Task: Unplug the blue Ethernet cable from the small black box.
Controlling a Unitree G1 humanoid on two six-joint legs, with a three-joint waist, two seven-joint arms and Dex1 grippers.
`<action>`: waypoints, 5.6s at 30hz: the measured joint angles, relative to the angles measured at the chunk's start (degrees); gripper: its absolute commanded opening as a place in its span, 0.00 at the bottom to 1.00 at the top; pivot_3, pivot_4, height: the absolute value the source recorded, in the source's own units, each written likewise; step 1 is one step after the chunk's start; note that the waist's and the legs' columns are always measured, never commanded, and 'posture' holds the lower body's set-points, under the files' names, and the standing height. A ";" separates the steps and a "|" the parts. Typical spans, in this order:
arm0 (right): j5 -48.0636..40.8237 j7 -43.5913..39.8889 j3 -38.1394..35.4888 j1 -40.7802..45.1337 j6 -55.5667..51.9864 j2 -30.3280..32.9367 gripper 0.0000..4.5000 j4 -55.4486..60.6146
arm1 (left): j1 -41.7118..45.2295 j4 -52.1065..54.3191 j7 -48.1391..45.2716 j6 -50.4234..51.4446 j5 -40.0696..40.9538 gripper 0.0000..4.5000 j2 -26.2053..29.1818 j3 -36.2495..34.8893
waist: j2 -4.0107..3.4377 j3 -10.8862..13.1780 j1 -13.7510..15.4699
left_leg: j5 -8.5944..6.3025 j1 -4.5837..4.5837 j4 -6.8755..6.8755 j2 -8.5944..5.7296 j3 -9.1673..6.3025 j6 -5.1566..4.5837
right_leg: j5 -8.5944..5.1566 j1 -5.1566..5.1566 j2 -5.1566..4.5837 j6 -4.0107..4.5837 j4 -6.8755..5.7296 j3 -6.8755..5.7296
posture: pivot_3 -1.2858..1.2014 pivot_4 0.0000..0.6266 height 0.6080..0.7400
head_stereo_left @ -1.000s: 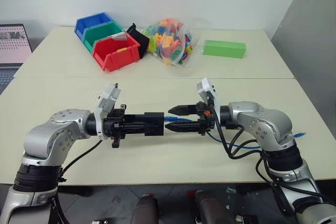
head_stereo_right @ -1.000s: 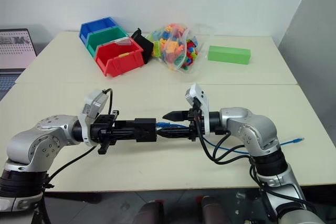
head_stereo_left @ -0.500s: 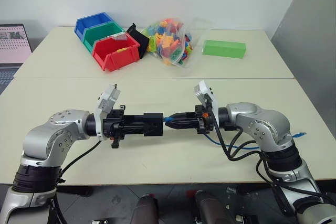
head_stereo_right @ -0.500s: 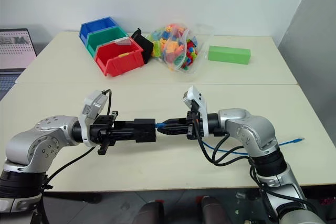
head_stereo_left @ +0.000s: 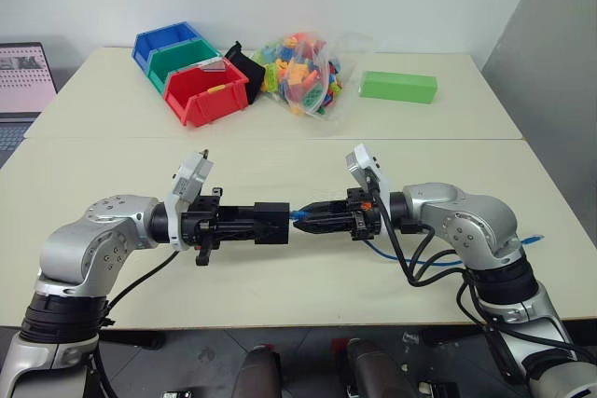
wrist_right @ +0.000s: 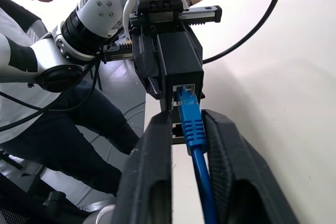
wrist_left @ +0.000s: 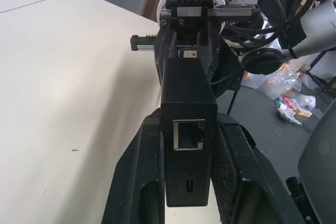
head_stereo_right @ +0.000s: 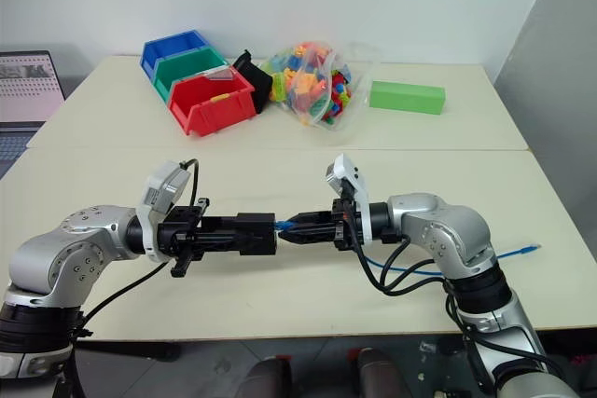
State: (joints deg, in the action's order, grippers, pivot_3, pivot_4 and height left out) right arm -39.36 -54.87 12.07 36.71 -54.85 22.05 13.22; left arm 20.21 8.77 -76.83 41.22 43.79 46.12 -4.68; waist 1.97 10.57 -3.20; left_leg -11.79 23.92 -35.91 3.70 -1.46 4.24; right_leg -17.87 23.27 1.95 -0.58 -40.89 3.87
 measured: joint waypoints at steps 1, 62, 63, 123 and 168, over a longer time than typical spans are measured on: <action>-0.17 0.02 -0.03 -0.06 -0.01 0.00 0.39 0.16 | -0.06 0.00 0.02 0.03 0.00 0.17 -0.01 0.00 | 0.00 0.00 0.00 | 0.00 0.00 0.00 0.00 0.00 0.00 | 0.00 0.00 0.00 0.00 0.00 0.00 | 0.52 0.24 1.00; -11.09 7.20 -6.61 -6.31 -4.96 3.46 0.00 3.50 | -1.24 -0.37 3.70 3.17 3.60 0.17 -1.25 -0.71 | 0.00 0.01 -0.02 | 0.00 0.01 0.02 0.00 0.00 0.00 | 0.00 0.01 0.00 -0.01 0.04 0.06 | 0.52 0.24 1.00; -11.13 7.45 -6.72 -6.31 -4.96 3.33 0.00 3.52 | -1.23 -0.38 3.71 3.17 3.56 0.17 -1.26 -0.78 | 0.00 0.01 -0.06 | 0.00 0.00 0.03 0.00 0.01 0.00 | 0.00 0.01 0.01 -0.01 0.04 0.06 | 0.52 0.24 1.00; 41.11 8.44 11.28 -6.33 35.54 12.83 0.00 -9.66 | -14.69 1.97 4.06 -5.58 -3.38 0.17 5.43 -6.36 | -0.03 0.04 0.11 | 0.00 0.01 0.07 0.01 0.08 0.00 | 0.02 0.06 -0.03 -0.04 0.11 0.10 | 0.52 0.24 1.00; 26.73 6.24 5.06 8.96 10.56 0.13 0.54 2.13 | 5.90 -45.08 48.71 -45.30 -28.75 0.45 -16.25 -12.25 | -0.04 0.04 1.30 | 0.00 0.11 -0.06 -0.05 0.06 0.01 | 0.26 0.04 -0.10 0.16 0.00 -0.20 | 0.52 0.24 1.00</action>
State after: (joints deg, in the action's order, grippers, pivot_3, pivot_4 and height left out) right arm -12.63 -48.64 17.13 45.66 -44.29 22.18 15.35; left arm 26.11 -36.30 -28.12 -4.08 15.04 29.87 -16.93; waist 1.94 10.61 -1.90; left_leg -11.78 24.03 -35.98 3.65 -1.41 4.25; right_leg -17.61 23.32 1.85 -0.42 -40.89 3.68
